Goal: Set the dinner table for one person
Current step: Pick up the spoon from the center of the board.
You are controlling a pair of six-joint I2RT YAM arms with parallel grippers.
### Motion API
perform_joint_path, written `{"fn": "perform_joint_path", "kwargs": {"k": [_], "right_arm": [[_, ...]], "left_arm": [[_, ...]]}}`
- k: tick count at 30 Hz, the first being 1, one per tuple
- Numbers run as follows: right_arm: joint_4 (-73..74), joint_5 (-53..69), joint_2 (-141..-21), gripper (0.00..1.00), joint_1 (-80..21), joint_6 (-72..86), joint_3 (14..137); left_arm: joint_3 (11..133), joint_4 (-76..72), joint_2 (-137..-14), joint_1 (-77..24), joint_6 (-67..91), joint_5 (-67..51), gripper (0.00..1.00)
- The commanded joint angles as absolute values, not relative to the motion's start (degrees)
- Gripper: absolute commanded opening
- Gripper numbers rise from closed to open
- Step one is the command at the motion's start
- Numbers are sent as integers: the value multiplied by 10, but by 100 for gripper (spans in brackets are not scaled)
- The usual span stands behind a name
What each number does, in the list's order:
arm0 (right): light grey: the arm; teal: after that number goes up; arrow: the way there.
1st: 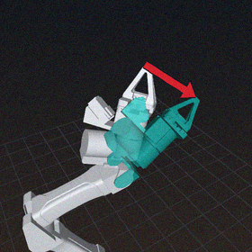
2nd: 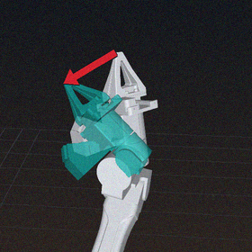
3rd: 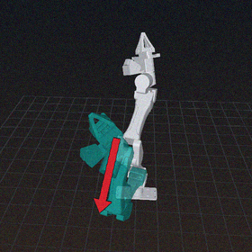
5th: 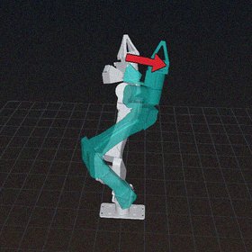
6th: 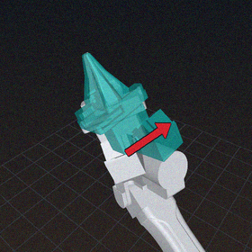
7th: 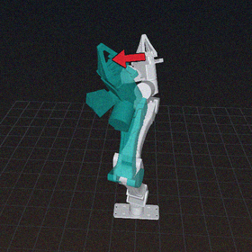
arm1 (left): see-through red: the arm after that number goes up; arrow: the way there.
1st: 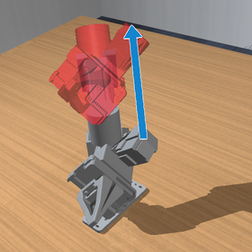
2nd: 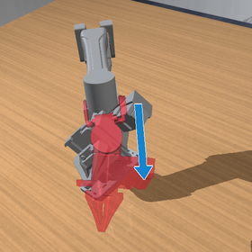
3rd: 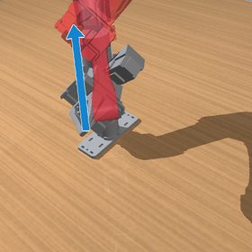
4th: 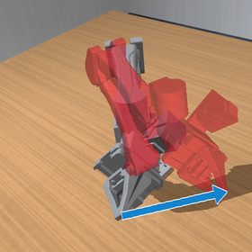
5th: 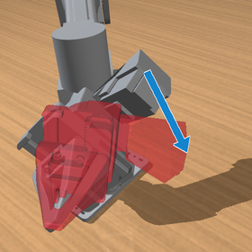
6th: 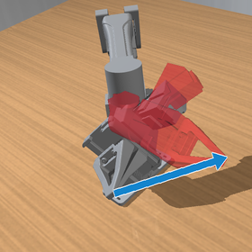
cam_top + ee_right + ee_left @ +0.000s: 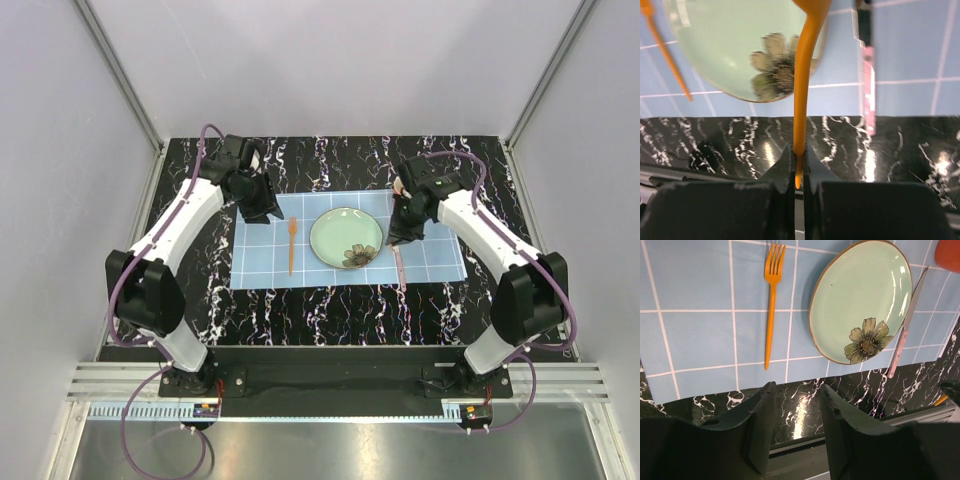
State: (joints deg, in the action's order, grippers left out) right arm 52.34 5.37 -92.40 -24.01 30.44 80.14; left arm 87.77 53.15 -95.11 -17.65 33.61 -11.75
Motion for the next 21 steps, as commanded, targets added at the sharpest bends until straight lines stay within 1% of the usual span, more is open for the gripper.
{"fn": "perform_joint_path", "kwargs": {"k": [1, 9, 21], "right_arm": [[584, 21, -920, 0, -211, 321, 771], [621, 36, -961, 0, -206, 325, 759], [644, 31, -1020, 0, -170, 304, 740]], "left_arm": [[874, 531, -918, -164, 309, -117, 44], [899, 543, -908, -151, 309, -131, 44], [889, 548, -891, -150, 323, -137, 44]]}}
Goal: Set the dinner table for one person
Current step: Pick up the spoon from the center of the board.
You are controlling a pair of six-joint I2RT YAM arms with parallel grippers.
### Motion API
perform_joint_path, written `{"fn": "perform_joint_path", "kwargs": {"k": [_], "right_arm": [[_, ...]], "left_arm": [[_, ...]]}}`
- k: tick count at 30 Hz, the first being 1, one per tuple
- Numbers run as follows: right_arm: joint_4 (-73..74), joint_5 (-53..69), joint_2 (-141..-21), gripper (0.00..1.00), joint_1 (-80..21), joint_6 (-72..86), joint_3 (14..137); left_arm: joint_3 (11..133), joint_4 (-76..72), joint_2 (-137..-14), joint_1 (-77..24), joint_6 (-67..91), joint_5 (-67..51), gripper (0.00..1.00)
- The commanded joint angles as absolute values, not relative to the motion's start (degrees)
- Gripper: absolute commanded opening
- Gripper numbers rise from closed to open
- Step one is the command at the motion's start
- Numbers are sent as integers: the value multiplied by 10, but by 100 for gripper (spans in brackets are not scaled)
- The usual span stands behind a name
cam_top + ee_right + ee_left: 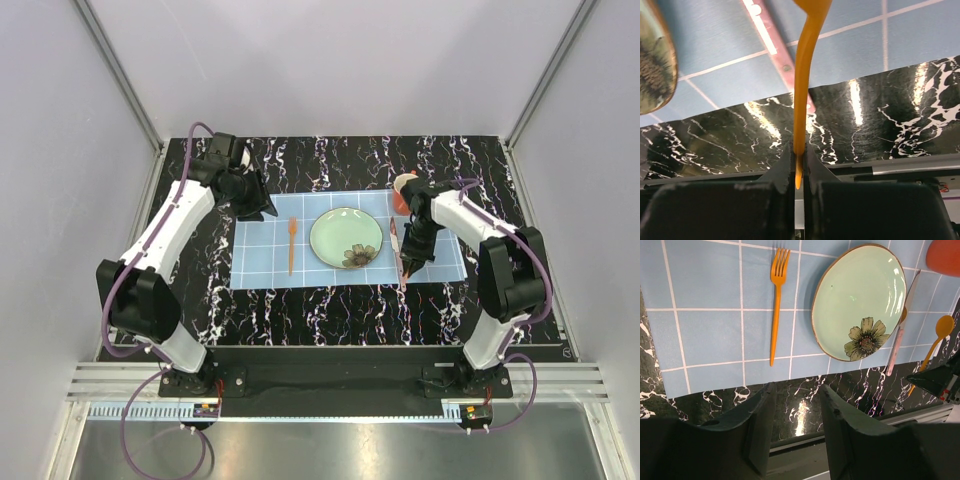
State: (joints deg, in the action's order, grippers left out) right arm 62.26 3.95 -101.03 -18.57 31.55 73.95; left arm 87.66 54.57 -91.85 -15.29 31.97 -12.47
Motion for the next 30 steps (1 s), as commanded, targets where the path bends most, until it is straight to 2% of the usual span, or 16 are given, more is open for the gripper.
{"fn": "perform_joint_path", "kwargs": {"k": [1, 13, 30], "right_arm": [[645, 30, -1027, 0, -169, 301, 740], [664, 32, -1118, 0, -138, 243, 791], [681, 20, -1188, 0, -139, 216, 868]], "left_arm": [[892, 547, -891, -151, 325, -137, 44], [887, 549, -875, -150, 342, -135, 44], [866, 552, -863, -151, 338, -127, 44]]}}
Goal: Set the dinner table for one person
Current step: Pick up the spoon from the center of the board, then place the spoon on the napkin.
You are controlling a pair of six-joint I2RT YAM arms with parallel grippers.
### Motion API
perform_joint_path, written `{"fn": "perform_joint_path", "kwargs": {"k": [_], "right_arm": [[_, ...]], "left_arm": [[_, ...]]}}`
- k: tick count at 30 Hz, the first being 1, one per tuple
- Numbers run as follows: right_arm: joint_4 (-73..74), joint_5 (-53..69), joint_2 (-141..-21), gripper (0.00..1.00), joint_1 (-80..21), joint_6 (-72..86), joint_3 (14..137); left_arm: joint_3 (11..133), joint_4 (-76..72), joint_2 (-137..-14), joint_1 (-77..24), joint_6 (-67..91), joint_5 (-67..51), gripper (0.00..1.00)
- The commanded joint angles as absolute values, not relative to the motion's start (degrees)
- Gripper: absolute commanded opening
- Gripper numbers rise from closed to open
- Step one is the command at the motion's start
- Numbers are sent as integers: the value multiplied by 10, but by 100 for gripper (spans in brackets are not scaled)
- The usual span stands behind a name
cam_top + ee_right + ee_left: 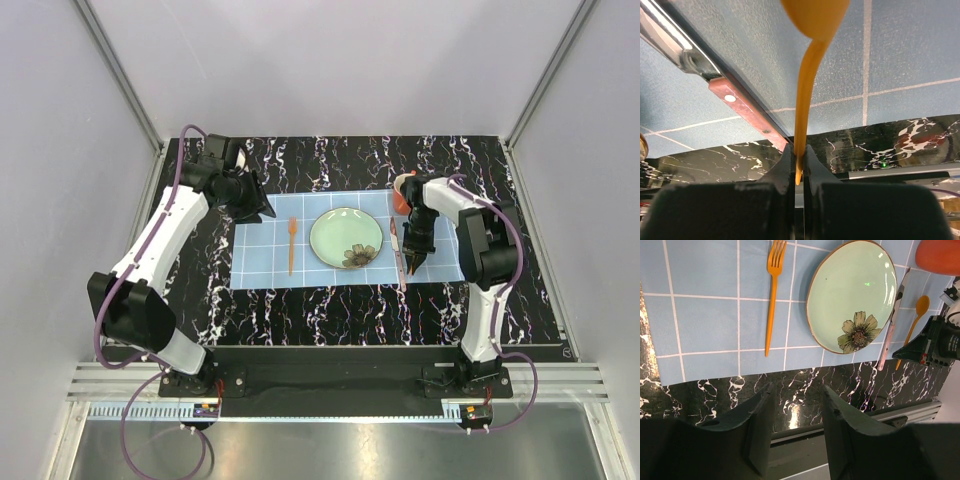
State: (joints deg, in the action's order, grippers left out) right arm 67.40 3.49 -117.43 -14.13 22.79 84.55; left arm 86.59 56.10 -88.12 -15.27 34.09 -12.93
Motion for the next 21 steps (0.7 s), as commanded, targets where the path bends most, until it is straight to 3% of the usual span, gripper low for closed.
{"fn": "perform_joint_path", "kwargs": {"k": [1, 8, 12, 21], "right_arm": [[682, 18, -1191, 0, -139, 217, 872], [684, 23, -1212, 0, -138, 214, 882], [686, 18, -1214, 10, -138, 221, 880], [700, 3, -1176, 17, -129, 259, 862]], "left_arm": [[866, 552, -863, -150, 337, -127, 44], [861, 553, -864, -150, 337, -127, 44], [862, 553, -863, -150, 336, -126, 44], [865, 551, -862, -150, 335, -125, 44]]}}
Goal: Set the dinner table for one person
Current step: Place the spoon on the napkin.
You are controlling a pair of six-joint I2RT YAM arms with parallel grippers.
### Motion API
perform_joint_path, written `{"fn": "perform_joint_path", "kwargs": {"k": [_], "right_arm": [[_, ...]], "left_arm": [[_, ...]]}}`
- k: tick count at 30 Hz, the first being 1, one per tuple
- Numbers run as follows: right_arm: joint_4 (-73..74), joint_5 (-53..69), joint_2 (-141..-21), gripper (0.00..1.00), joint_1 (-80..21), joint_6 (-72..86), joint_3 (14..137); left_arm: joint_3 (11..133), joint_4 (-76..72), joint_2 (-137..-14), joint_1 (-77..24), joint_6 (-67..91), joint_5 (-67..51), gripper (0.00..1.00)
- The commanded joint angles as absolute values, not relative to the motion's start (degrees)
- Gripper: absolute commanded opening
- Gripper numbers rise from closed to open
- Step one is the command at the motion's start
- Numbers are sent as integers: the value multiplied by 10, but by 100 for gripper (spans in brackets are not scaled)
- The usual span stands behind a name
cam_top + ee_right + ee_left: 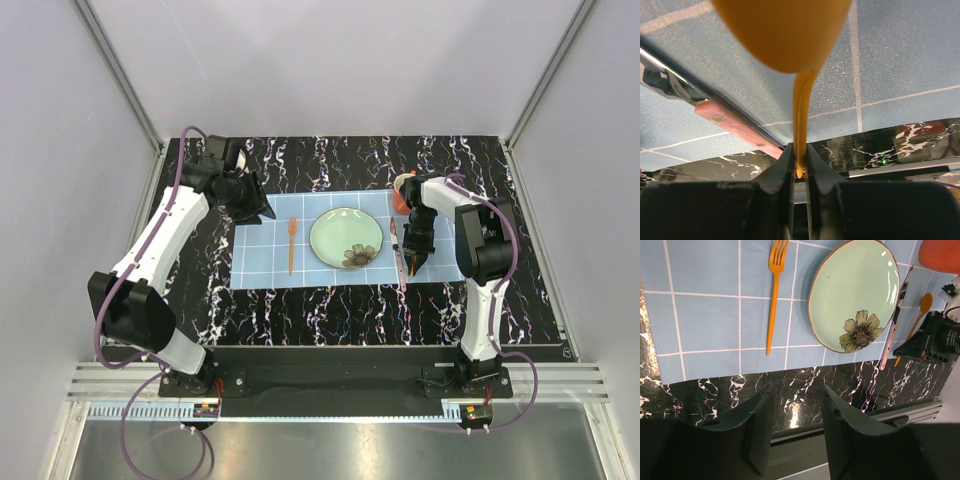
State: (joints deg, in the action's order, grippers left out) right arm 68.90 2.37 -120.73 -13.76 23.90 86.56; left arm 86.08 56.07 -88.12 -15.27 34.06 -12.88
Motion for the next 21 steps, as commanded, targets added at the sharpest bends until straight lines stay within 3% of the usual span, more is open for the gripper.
{"fn": "perform_joint_path", "kwargs": {"k": [1, 2, 5, 11, 21], "right_arm": [[700, 4, -1172, 17, -129, 262, 859], [698, 4, -1170, 25, -129, 262, 856], [696, 7, -1165, 28, -127, 263, 852], [702, 4, -1154, 28, -127, 279, 859], [695, -120, -1084, 21, -100, 329, 865]], "left_arm": [[866, 552, -863, -150, 334, -125, 44], [866, 552, -864, -150, 332, -125, 44], [865, 551, -866, -150, 330, -125, 44], [863, 552, -861, -150, 326, -120, 43], [854, 551, -854, -146, 317, -116, 43]]}}
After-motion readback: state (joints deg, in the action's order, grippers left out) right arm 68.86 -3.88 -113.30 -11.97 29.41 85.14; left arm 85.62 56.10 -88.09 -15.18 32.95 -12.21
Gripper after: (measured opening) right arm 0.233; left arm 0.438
